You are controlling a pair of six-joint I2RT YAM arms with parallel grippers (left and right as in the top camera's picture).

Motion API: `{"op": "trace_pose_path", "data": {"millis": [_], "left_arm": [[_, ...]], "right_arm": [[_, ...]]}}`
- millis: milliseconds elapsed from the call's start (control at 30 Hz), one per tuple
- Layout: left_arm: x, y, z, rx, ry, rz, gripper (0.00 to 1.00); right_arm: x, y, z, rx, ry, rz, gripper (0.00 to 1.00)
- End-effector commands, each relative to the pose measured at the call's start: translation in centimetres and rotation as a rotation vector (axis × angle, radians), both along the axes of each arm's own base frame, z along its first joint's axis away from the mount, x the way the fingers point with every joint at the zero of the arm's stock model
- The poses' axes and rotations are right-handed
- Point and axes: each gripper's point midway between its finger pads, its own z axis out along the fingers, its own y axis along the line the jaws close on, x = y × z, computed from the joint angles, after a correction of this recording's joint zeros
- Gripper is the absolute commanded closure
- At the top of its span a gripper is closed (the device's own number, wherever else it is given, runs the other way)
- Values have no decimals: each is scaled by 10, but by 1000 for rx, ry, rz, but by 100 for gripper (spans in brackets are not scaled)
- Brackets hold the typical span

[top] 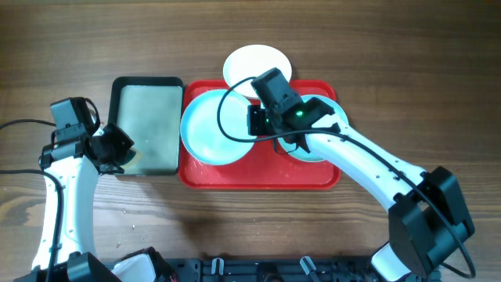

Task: Clean dirty plates on tray and stack at the side
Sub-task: 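Lift the blue plate with the right gripper and swing it left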

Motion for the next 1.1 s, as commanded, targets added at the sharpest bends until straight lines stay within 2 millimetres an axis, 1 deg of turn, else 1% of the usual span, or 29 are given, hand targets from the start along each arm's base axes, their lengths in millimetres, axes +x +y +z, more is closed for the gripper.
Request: {"op": "trace_pose_path", "data": {"millis": [0, 33, 100, 267, 367, 433, 533, 700, 767, 967, 1033, 1067], "left_arm": [[1, 0, 1, 5, -14, -18, 96], [1, 0, 2, 5, -17, -18, 96], [2, 0, 2, 7, -21, -18, 96], [6, 2, 4, 12, -35, -18, 96], [6, 2, 3, 13, -34, -21, 96], [6, 2, 1, 11, -28, -21, 96], [6, 1, 0, 10, -24, -21, 96], [6, 2, 0, 10, -26, -21, 96], [6, 2, 0, 10, -26, -21, 96], [6, 1, 0, 10, -25, -21, 96], [6, 1, 0, 10, -25, -21, 96], [6, 1, 0, 10, -25, -21, 96]], "right_arm": [[23, 3, 36, -2, -141, -58, 96], [27, 3, 39, -18, -178, -74, 96], [32, 10, 46, -25, -238, -85, 96], [36, 40, 67, 8, -382, -86, 96], [42, 51, 74, 2, -464, -110, 96], [45, 61, 75, -6, -514, -90, 96], [49, 80, 70, 8, -563, -59, 96], [64, 99, 49, 4, -619, -28, 96], [70, 103, 46, -13, -640, -24, 95], [96, 129, 51, -80, -719, 49, 96], [104, 137, 56, -99, -751, 71, 96], [109, 139, 64, -118, -781, 75, 96]]}}
